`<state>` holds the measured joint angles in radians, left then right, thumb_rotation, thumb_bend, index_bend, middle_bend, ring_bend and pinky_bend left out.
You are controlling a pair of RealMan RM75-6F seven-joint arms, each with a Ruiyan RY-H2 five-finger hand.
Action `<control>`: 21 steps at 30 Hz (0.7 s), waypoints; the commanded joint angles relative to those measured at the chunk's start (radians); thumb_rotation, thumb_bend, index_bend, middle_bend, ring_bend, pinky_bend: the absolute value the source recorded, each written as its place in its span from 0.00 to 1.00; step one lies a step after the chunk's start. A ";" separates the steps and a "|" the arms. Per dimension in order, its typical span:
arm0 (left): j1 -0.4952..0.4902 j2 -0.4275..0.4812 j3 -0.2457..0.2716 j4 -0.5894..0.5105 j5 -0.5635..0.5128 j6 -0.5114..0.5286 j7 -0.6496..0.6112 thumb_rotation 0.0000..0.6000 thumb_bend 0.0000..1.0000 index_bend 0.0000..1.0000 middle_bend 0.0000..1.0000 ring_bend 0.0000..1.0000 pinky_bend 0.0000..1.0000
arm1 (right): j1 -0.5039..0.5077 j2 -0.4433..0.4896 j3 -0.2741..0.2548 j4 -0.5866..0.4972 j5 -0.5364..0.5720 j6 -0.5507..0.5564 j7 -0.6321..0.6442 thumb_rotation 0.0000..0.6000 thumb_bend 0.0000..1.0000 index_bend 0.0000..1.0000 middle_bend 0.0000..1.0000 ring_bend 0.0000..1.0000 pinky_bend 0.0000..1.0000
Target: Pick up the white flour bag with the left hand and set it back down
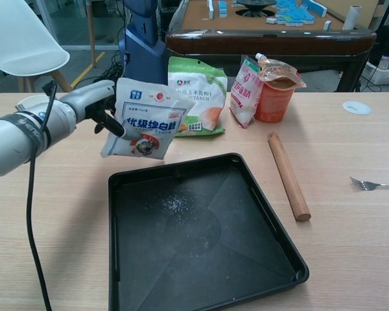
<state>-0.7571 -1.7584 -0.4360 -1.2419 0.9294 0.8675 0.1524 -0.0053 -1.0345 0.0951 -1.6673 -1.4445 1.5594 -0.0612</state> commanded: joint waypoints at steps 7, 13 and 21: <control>-0.017 -0.005 -0.053 0.077 -0.087 -0.137 -0.212 1.00 0.21 0.62 0.80 0.74 0.74 | 0.003 0.000 0.000 -0.005 0.000 -0.006 -0.006 1.00 0.17 0.19 0.28 0.20 0.22; -0.025 -0.006 -0.050 0.124 -0.039 -0.203 -0.335 1.00 0.21 0.61 0.78 0.70 0.71 | 0.002 0.002 0.001 -0.010 0.004 -0.006 -0.012 1.00 0.17 0.19 0.28 0.20 0.22; -0.032 -0.004 -0.008 0.164 0.096 -0.250 -0.466 1.00 0.21 0.51 0.65 0.53 0.56 | 0.004 0.001 0.001 -0.010 0.006 -0.011 -0.014 1.00 0.17 0.19 0.28 0.20 0.22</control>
<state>-0.7852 -1.7617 -0.4600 -1.0935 0.9901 0.6267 -0.2844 -0.0009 -1.0334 0.0966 -1.6776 -1.4379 1.5483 -0.0754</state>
